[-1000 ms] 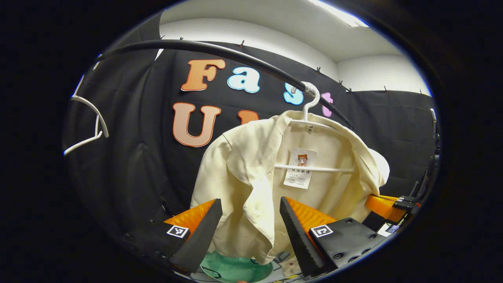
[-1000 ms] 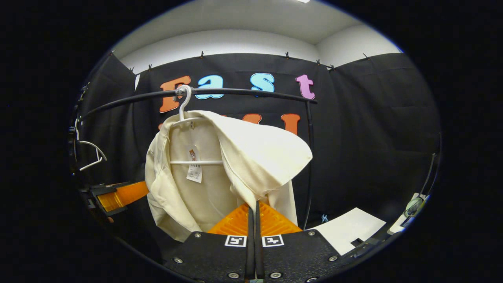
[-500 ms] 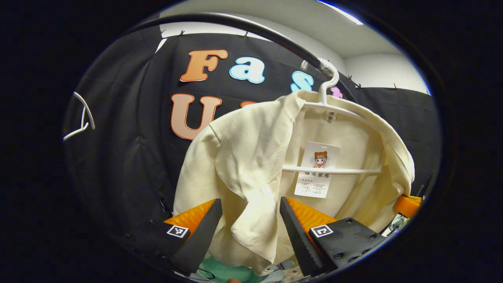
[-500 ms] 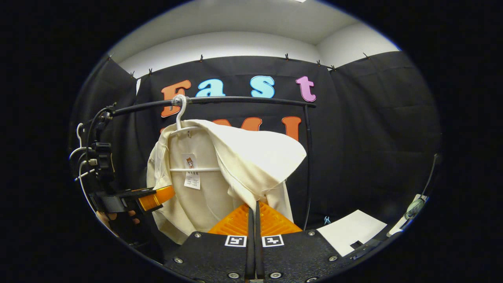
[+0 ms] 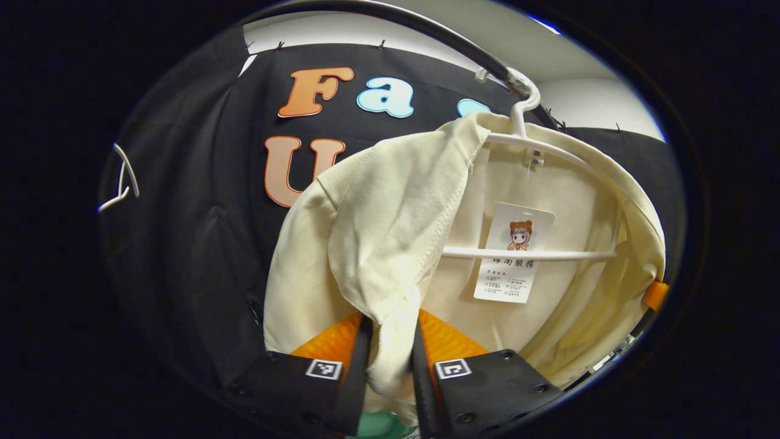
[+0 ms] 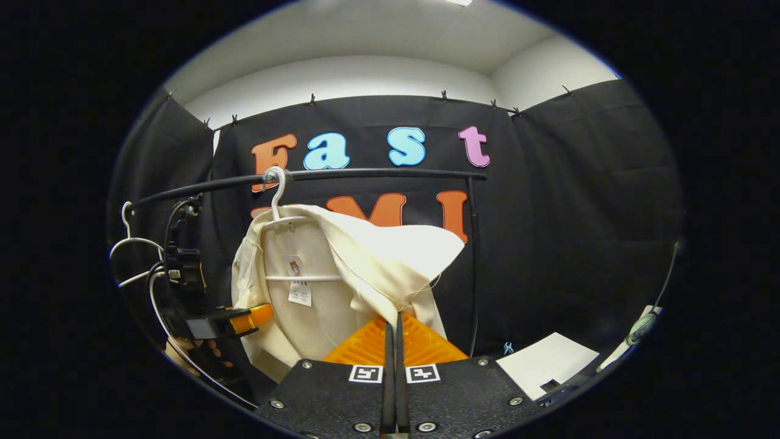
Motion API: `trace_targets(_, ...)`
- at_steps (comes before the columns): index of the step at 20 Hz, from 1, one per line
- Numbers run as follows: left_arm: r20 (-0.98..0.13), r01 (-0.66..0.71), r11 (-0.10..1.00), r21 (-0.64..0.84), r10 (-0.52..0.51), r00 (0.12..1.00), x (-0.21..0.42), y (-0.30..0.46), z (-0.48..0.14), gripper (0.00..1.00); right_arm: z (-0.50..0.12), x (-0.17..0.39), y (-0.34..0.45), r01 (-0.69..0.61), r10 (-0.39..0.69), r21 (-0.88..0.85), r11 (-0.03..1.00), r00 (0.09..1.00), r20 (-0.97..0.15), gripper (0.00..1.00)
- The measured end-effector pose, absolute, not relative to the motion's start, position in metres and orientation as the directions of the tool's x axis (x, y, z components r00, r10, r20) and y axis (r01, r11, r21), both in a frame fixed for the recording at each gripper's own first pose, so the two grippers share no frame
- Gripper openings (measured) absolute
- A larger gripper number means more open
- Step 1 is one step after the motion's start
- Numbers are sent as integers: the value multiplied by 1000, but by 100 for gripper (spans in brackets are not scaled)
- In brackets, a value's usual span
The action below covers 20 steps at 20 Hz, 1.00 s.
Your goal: Grasp the clothes on the hanger with both hands and then place them into the laundry hamper below.
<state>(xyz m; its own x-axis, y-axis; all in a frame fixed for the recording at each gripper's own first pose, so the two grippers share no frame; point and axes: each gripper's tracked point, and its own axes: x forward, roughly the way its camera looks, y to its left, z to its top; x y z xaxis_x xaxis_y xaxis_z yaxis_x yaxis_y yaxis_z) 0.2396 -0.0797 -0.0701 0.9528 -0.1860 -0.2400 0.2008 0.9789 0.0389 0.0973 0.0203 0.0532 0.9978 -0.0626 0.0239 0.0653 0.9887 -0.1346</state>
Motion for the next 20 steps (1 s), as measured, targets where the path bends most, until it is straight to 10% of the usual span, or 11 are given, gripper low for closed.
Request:
trace_targets(1, -235, 197, 979, 54, -180, 955, 240, -78, -68, 17, 60, 95, 18, 67, -63, -134, 989, 997, 37, 0)
trace_targets(3, -211, 255, 966, 30, -244, 947, 235, -86, -57, 11, 73, 92, 12, 79, -70, -135, 988, 995, 68, 0)
trace_targets(20, 96, 61, 968, 243, -87, 992, 229, 17, 106, 8, 145, 113, -16, 77, -48, -173, 982, 985, 166, 0)
